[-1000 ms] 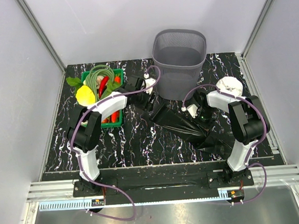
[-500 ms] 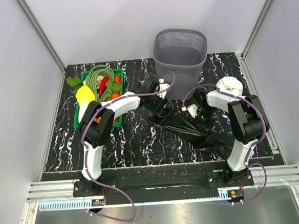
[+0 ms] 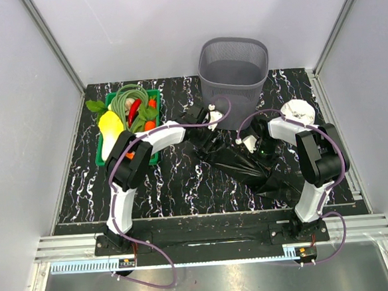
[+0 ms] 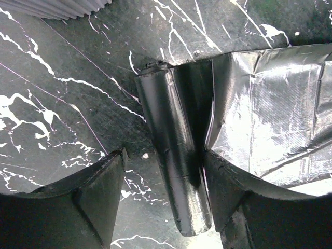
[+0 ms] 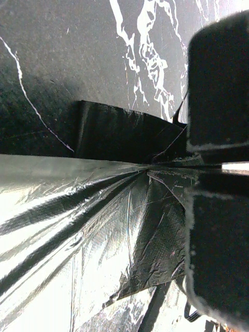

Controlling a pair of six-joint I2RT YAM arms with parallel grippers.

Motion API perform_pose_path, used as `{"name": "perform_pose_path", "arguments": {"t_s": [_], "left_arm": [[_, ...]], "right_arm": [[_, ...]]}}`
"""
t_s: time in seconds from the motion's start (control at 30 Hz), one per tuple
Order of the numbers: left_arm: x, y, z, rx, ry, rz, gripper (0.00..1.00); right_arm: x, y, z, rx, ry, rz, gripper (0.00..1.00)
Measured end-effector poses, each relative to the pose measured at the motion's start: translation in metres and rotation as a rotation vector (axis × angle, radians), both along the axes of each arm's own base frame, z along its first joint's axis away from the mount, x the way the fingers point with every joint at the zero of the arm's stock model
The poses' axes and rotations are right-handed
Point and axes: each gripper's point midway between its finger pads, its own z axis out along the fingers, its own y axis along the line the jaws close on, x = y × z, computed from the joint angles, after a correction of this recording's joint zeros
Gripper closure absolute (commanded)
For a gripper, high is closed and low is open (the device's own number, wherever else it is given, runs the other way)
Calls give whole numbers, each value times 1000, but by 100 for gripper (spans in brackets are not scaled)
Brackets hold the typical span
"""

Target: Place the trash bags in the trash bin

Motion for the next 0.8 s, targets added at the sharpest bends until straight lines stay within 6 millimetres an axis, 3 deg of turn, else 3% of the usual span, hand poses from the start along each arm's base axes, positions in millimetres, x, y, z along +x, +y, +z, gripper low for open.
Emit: {"name": "perform_pose_path", "arguments": {"t_s": [0.1,0.23,0.33,0.43,0.67,0.8], "left_arm": [[4,2,-2,17,-19,0,40],[8,5,-2,37,-42,-3,53],[9,7,-3,43,-49,-8,70],[10,8,-3,30,-43,-20,100],[4,17,3,-42,22,-55,100],[2,32,24,-122,60,-91,100]], "right_arm": [[0,0,0,0,0,0,100],[0,0,0,0,0,0,100],[0,0,0,0,0,0,100],[0,0,0,0,-2,0,100],[3,6,1,30,-9,-14,100],[14,18,2,89,-45,-23,100]]}}
